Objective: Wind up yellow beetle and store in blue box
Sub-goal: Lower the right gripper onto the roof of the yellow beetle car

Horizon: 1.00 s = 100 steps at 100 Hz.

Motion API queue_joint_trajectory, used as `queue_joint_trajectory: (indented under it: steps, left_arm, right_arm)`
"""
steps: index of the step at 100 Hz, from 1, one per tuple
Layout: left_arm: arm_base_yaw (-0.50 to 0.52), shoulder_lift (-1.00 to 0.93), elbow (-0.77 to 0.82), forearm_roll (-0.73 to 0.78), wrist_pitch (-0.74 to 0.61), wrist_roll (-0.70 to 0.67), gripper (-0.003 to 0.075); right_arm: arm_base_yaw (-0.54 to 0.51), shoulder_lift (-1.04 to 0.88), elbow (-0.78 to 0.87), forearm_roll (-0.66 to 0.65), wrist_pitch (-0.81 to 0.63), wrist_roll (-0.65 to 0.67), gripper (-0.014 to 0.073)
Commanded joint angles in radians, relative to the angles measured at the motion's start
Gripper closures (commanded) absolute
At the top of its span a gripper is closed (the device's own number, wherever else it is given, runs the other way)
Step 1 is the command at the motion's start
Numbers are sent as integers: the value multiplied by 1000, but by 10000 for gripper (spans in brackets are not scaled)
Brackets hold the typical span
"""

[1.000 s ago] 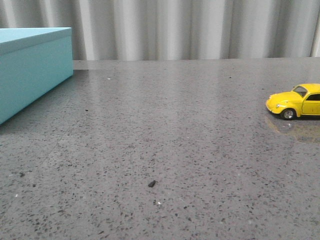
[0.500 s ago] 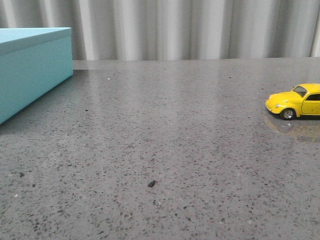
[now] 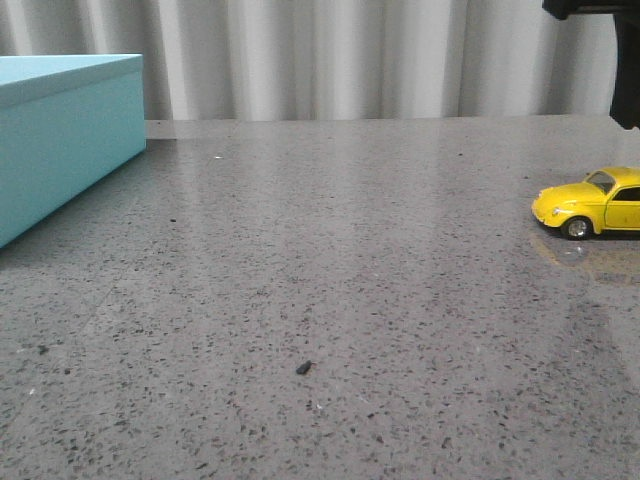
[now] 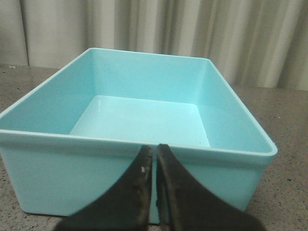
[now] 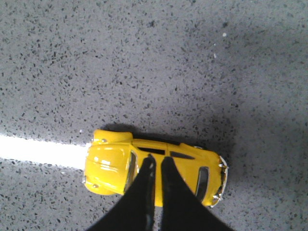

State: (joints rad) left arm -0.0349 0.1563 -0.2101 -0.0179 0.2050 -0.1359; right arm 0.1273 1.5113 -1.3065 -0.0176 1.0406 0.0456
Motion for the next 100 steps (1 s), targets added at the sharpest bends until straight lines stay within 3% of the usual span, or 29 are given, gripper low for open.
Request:
queue_joint_trajectory:
  steps: [1,100]
  left_arm:
    - [1,21,-38,-5,-76,-7,741]
    - [1,21,-38,-5,-94,-7,741]
  right_arm:
    - [3,-8,-71,1,41,4,655]
    - [3,65,-85,42,101,4,655]
